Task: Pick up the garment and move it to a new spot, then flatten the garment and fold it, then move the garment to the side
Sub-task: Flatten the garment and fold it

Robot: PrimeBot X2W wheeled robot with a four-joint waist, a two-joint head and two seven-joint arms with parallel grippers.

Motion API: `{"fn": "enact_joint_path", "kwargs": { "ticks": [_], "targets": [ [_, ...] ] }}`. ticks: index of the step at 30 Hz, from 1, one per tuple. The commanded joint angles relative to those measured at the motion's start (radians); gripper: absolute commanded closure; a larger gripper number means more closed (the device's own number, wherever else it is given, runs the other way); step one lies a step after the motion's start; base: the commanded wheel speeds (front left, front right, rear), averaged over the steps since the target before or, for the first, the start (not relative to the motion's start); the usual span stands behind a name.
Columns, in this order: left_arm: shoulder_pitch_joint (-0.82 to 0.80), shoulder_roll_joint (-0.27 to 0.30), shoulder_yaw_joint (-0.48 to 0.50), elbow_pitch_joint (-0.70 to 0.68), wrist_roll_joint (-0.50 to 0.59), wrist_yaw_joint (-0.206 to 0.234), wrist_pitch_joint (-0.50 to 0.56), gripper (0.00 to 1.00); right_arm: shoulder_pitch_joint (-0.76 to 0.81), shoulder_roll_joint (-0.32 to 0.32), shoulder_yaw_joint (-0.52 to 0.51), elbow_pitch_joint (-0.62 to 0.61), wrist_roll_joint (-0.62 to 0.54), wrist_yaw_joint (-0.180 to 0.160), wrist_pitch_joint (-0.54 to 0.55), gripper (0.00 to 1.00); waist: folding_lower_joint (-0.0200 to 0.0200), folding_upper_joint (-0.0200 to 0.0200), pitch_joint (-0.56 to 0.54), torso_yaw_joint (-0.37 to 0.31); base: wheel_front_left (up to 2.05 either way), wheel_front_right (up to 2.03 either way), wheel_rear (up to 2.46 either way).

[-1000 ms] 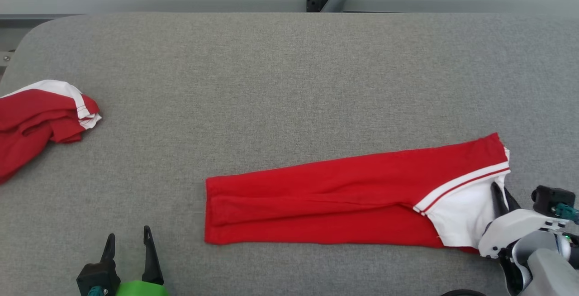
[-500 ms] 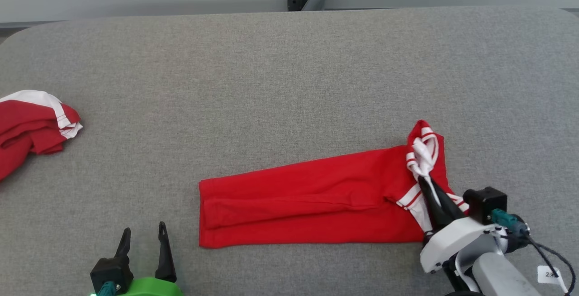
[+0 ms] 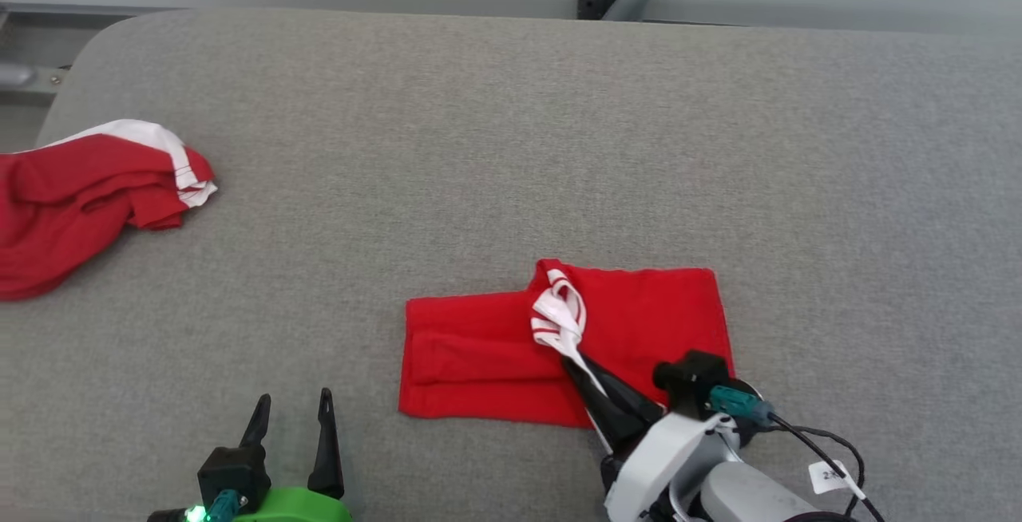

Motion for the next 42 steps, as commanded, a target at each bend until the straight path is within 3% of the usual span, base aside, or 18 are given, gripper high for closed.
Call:
{"fn": "enact_joint_path", "kwargs": {
  "ticks": [1, 8, 16, 17, 18, 25, 42],
  "targets": [
    [-0.01, 0.003, -0.002, 0.006, 0.001, -0.002, 0.0, 0.0, -0.021, 0.012, 0.018, 0.011, 0.012, 0.0, -0.002, 1.0, 0.0, 0.0, 0.0, 0.065, 0.0, 0.0, 0.0],
    [-0.007, 0.003, -0.028, 0.007, 0.003, -0.004, 0.0, 0.0, -0.115, 0.061, 0.081, 0.102, 0.038, 0.0, -0.009, 1.0, 0.0, 0.0, 0.0, 0.198, 0.0, 0.0, 0.0],
    [0.009, 0.003, -0.025, 0.008, 0.013, -0.008, 0.0, 0.0, -0.165, 0.088, 0.004, 0.186, -0.003, 0.0, -0.009, 1.0, 0.0, 0.0, 0.004, 0.284, 0.0, 0.0, 0.0],
    [0.011, 0.003, -0.024, 0.008, 0.013, -0.009, 0.0, 0.0, -0.17, 0.088, -0.005, 0.198, -0.006, 0.0, -0.008, 0.65, 0.0, 0.0, 0.005, 0.286, 0.0, 0.0, 0.0],
    [0.013, 0.002, -0.023, 0.007, 0.012, -0.008, 0.0, 0.0, -0.179, 0.089, -0.02, 0.2, -0.006, 0.0, -0.008, 0.0, 0.0, 0.0, 0.006, 0.286, 0.0, 0.0, 0.0],
    [0.022, 0.003, 0.001, -0.001, 0.004, 0.01, 0.0, 0.0, -0.143, 0.093, -0.165, 0.118, -0.037, 0.0, -0.008, 0.0, 0.0, 0.0, 0.0, 0.222, 0.0, 0.0, 0.0],
    [0.004, 0.003, 0.082, -0.053, 0.031, 0.01, 0.001, 0.0, 0.107, 0.074, -0.572, -0.073, -0.289, 0.0, -0.008, 0.0, 0.0, 0.0, -0.033, -0.017, 0.0, 0.0, 0.0]
  ]
}}
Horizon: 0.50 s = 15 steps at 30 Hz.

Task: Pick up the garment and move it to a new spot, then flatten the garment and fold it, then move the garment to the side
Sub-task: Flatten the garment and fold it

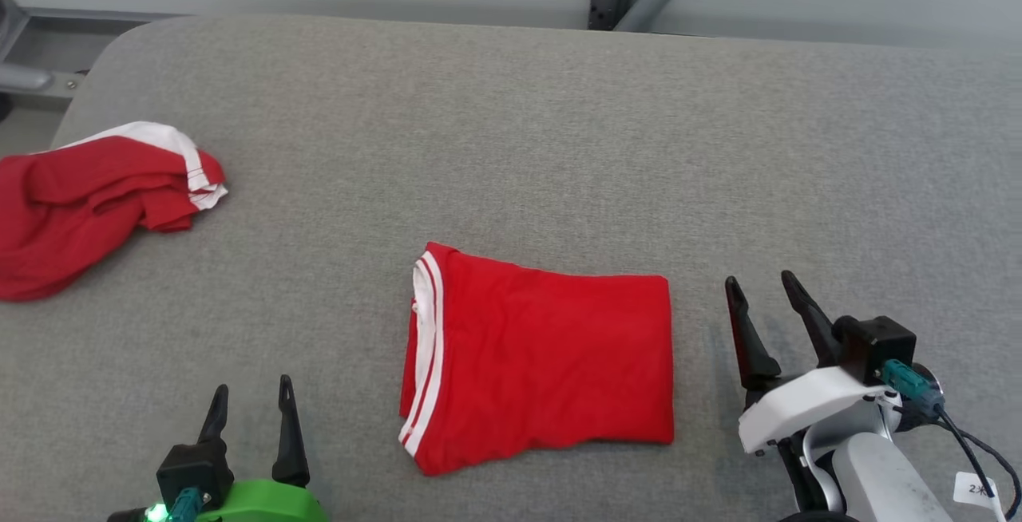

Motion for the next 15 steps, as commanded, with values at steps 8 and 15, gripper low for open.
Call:
{"fn": "enact_joint_path", "kwargs": {
  "ticks": [8, 15],
  "targets": [
    [0.024, 0.004, 0.038, -0.004, 0.018, -0.004, 0.001, 0.0, 0.081, 0.017, -0.047, -0.062, -0.066, 0.0, -0.002, 0.0, 0.0, 0.0, -0.052, -0.119, 0.0, 0.0, 0.0],
    [0.046, 0.003, 0.053, -0.011, 0.022, -0.006, 0.001, 0.0, 0.12, 0.023, -0.052, -0.084, -0.072, 0.0, -0.002, 0.0, 0.0, 0.0, -0.086, -0.148, 0.0, 0.0, 0.0]
  ]
}}
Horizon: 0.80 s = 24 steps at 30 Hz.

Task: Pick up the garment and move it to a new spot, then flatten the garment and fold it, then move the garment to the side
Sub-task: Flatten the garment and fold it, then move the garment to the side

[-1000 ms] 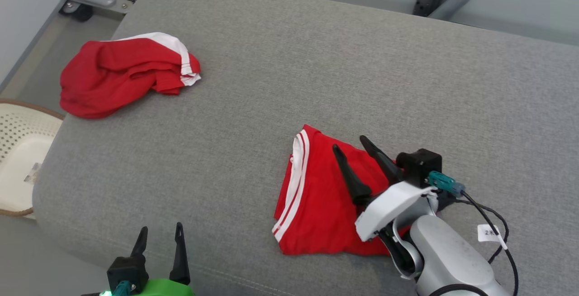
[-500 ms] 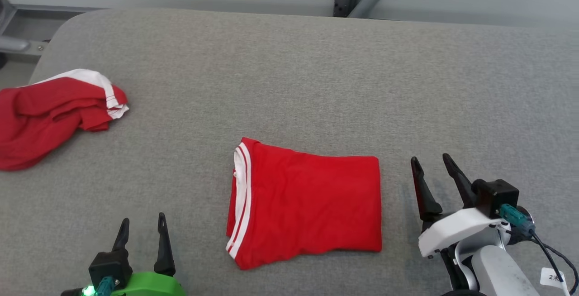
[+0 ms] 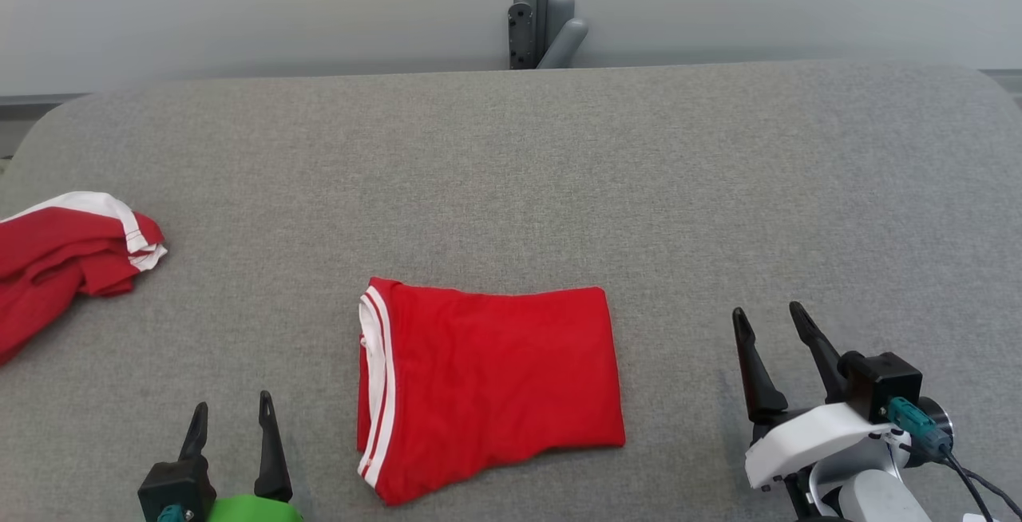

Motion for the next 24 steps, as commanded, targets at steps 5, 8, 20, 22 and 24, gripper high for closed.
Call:
{"fn": "enact_joint_path", "kwargs": {
  "ticks": [5, 8, 20, 22, 24],
  "targets": [
    [0.029, 0.003, 0.021, -0.007, 0.009, -0.005, 0.001, 0.0, 0.025, -0.002, 0.006, -0.008, 0.014, 0.0, -0.002, 0.0, 0.0, 0.0, -0.03, -0.028, 0.0, 0.0, 0.0],
    [0.036, 0.003, 0.026, -0.01, 0.011, -0.006, 0.001, 0.0, 0.028, -0.002, 0.014, -0.01, 0.018, 0.0, -0.002, 0.0, 0.0, 0.0, -0.034, -0.032, 0.0, 0.0, 0.0],
    [0.01, 0.003, -0.007, -0.012, -0.005, -0.01, 0.001, 0.0, 0.002, -0.001, 0.098, 0.045, 0.07, 0.0, -0.002, 0.0, 0.0, 0.0, 0.012, 0.012, 0.0, 0.0, 0.0],
    [0.002, 0.003, -0.022, -0.007, -0.006, -0.014, 0.001, 0.0, -0.021, -0.001, 0.145, 0.085, 0.111, 0.0, -0.002, 0.0, 0.0, 0.0, 0.028, 0.033, 0.0, 0.0, 0.0],
    [-0.006, 0.004, -0.041, -0.002, -0.008, -0.013, 0.001, 0.0, -0.047, -0.002, 0.195, 0.135, 0.16, 0.0, -0.002, 0.0, 0.0, 0.0, 0.043, 0.06, 0.0, 0.0, 0.0]
  ]
}}
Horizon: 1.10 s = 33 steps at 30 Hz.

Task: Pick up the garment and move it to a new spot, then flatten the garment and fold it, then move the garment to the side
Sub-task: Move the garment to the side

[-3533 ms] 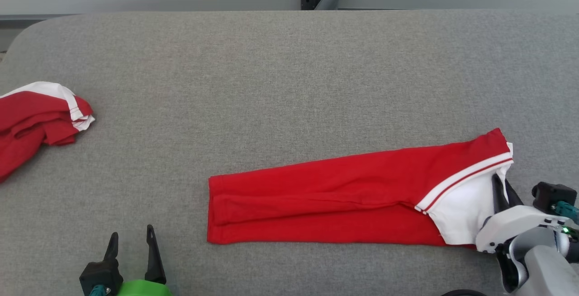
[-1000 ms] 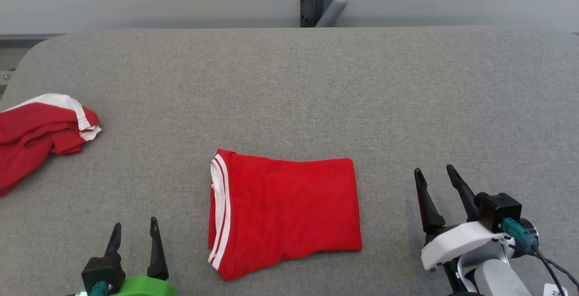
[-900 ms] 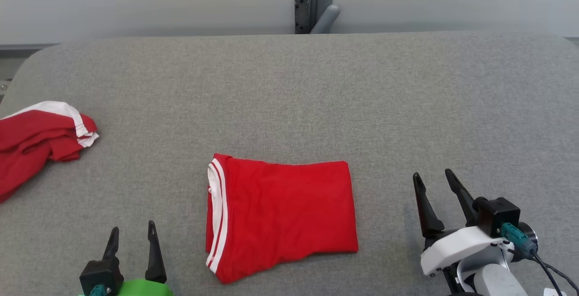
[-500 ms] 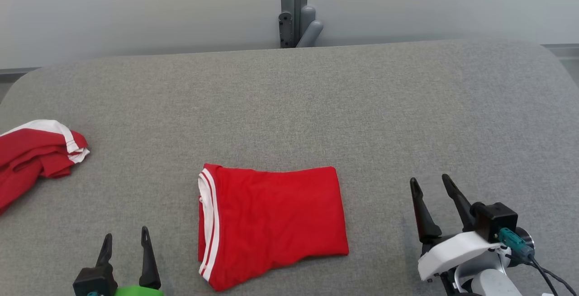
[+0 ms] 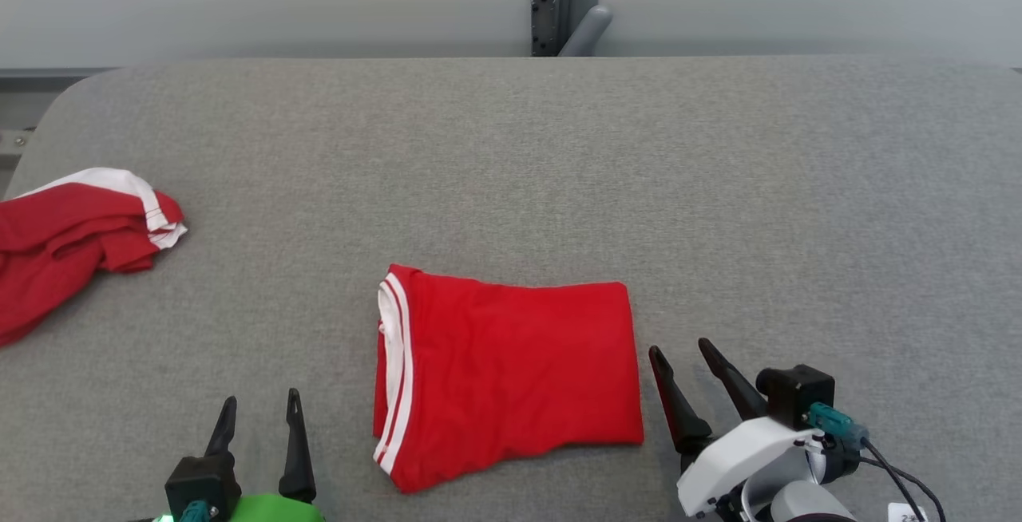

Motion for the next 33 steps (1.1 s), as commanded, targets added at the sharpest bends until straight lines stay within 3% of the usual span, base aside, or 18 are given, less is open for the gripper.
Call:
{"fn": "enact_joint_path", "kwargs": {
  "ticks": [1, 14, 15, 16, 23, 33],
  "targets": [
    [-0.015, 0.004, -0.008, 0.006, -0.004, -0.002, 0.001, 0.0, -0.02, -0.004, 0.013, 0.028, 0.036, 0.0, -0.002, 0.0, 0.0, 0.0, 0.036, 0.053, 0.0, 0.0, 0.0],
    [-0.029, 0.003, -0.018, 0.001, 0.017, -0.006, 0.001, 0.0, -0.184, -0.004, 0.1, 0.344, 0.164, 0.0, 0.002, 0.0, 0.0, 0.0, 0.076, 0.195, 0.0, 0.0, 0.0],
    [-0.029, 0.003, -0.017, 0.0, 0.017, -0.006, 0.001, 0.0, -0.188, -0.001, 0.112, 0.354, 0.176, 0.0, 0.002, 0.64, 0.0, 0.0, 0.077, 0.196, 0.0, 0.0, 0.0],
    [-0.028, 0.003, -0.014, -0.001, 0.015, -0.006, 0.001, 0.0, -0.194, -0.001, 0.12, 0.357, 0.185, 0.0, 0.002, 1.0, 0.0, 0.0, 0.077, 0.196, 0.0, 0.0, 0.0],
    [-0.017, 0.003, -0.022, -0.001, 0.018, -0.018, 0.001, 0.0, -0.2, -0.015, 0.066, 0.291, 0.154, -0.001, -0.001, 1.0, 0.0, 0.0, 0.047, 0.103, 0.0, 0.0, 0.0],
    [-0.032, 0.003, -0.032, -0.005, 0.015, -0.027, 0.001, 0.0, -0.154, -0.025, -0.004, 0.254, 0.112, -0.001, -0.001, 1.0, 0.0, 0.0, 0.026, -0.212, 0.0, 0.0, 0.0]
  ]
}}
